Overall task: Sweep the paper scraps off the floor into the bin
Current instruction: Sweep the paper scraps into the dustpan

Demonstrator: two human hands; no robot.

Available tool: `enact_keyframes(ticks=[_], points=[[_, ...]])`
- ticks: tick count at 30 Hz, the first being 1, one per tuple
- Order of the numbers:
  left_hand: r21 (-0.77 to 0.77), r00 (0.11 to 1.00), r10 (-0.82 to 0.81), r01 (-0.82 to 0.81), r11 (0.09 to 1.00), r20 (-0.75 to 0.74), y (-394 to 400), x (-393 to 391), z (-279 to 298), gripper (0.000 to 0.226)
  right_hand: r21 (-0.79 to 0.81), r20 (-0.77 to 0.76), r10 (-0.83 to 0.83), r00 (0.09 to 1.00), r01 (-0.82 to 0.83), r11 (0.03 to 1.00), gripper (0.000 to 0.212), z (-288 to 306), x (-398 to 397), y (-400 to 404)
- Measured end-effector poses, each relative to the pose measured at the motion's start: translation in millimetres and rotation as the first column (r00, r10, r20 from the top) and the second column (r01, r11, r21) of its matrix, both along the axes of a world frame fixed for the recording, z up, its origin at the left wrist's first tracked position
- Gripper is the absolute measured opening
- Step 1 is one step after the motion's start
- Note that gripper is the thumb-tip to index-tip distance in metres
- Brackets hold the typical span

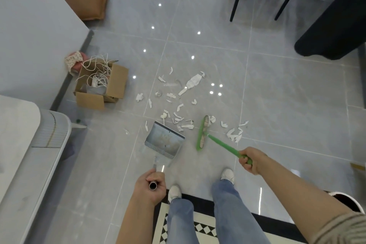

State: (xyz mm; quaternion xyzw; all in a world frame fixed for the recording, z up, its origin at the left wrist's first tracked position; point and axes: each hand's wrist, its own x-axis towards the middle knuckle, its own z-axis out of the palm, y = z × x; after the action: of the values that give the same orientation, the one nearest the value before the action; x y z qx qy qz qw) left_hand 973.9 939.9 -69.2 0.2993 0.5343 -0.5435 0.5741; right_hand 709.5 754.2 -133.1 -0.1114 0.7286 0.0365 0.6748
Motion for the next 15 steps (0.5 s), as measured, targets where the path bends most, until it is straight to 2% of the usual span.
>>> enact_keyframes(ticks=[3, 8, 10, 13, 15], points=[[0.012, 1.000, -0.017, 0.017, 1.000, 0.004, -6.0, -2.4, -4.8, 0.038, -0.013, -0.019, 0.014, 1.000, -0.014, 1.000, 0.011, 7.7, -22.3, -12.9], [0.013, 0.997, -0.062, 0.063, 0.998, -0.050, -18.8, -6.9, -19.2, 0.032, -0.021, 0.046, 0.049, 0.998, -0.048, 0.999, 0.004, 35.5, -49.4, -38.2], [0.017, 0.993, -0.084, 0.086, 0.996, -0.084, -26.9, -7.1, -24.2, 0.028, -0.057, 0.052, 0.085, 0.995, -0.082, 0.995, 0.010, 45.6, -52.3, -49.1], [0.034, 0.985, -0.119, 0.124, 0.992, -0.128, -41.4, -6.5, -32.8, 0.026, -0.185, -0.060, 0.247, 0.967, -0.254, 0.949, 0.025, 50.7, -40.6, -67.6], [0.076, 0.983, -0.122, 0.134, 0.988, -0.138, -51.9, -7.8, -41.2, 0.032, -0.260, -0.192, 0.377, 0.906, -0.418, 0.871, 0.032, 46.3, -29.3, -82.9]])
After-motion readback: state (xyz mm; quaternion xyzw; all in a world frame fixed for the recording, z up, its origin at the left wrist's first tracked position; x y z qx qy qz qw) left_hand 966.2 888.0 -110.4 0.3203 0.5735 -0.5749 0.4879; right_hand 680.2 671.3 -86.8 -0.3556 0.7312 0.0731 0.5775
